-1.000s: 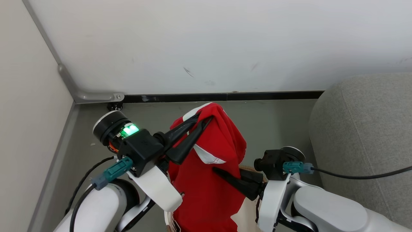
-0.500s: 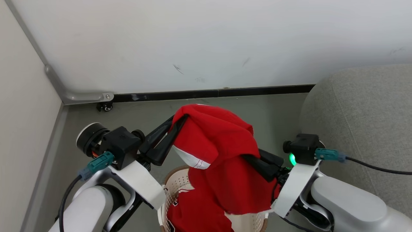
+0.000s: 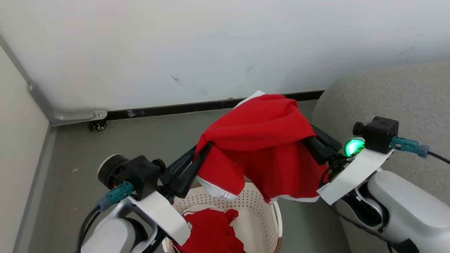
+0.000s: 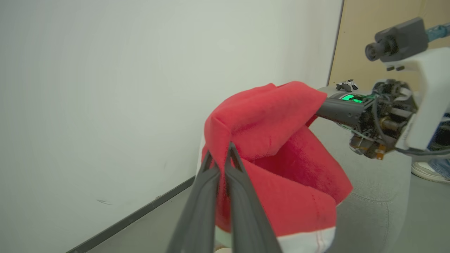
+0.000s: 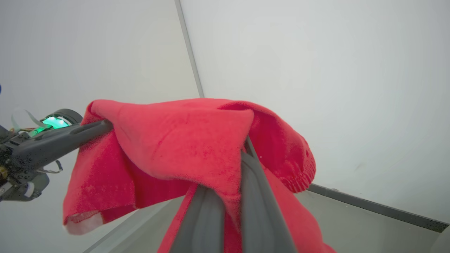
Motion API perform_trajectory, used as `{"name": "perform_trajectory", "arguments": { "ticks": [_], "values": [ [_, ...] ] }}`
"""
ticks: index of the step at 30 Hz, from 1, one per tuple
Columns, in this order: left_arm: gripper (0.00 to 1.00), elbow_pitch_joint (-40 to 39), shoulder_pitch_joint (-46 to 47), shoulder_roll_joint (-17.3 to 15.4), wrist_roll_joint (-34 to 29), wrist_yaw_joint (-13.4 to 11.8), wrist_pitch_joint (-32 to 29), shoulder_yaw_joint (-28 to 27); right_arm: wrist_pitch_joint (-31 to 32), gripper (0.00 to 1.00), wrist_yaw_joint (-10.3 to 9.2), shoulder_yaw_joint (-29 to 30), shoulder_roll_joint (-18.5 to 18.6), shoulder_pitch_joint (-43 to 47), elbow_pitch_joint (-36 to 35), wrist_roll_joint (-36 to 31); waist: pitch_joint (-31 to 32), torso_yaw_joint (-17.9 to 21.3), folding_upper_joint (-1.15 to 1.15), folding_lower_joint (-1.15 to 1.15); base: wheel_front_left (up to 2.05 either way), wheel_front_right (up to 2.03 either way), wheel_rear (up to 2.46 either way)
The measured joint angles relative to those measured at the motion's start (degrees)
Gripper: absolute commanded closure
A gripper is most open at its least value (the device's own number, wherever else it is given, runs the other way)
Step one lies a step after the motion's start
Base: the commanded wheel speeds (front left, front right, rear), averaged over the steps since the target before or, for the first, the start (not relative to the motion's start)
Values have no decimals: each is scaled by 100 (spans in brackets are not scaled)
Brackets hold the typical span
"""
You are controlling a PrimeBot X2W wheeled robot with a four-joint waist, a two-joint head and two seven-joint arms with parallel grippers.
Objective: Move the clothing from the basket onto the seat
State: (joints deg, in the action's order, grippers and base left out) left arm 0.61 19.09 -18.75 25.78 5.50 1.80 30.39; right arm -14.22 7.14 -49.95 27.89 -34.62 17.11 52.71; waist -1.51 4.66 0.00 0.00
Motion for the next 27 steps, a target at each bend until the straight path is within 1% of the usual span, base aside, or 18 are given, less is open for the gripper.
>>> {"name": "perform_trajectory", "arguments": {
  "ticks": [1,9,10,12,15,27],
  "values": [
    [0,12,-25,21,22,4,3,35,-2,100,0,124,-3,40,-18,-1,8,20,0,0,0,0,0],
    [0,100,-157,101,88,8,126,190,-5,100,0,808,20,402,33,-94,80,146,0,0,0,0,0],
    [0,100,-157,101,88,8,126,190,-5,100,0,808,20,402,33,-94,80,146,0,0,0,0,0],
    [0,107,-187,127,105,13,148,252,-5,100,0,1032,32,540,111,-142,102,183,0,0,0,0,0],
    [0,107,-243,147,133,59,198,330,-5,100,-1,1232,68,708,209,-143,120,219,0,0,0,0,0],
    [0,111,-258,244,185,66,287,555,-5,100,-1,1951,75,1234,302,-385,126,414,0,0,0,0,0]
  ]
}}
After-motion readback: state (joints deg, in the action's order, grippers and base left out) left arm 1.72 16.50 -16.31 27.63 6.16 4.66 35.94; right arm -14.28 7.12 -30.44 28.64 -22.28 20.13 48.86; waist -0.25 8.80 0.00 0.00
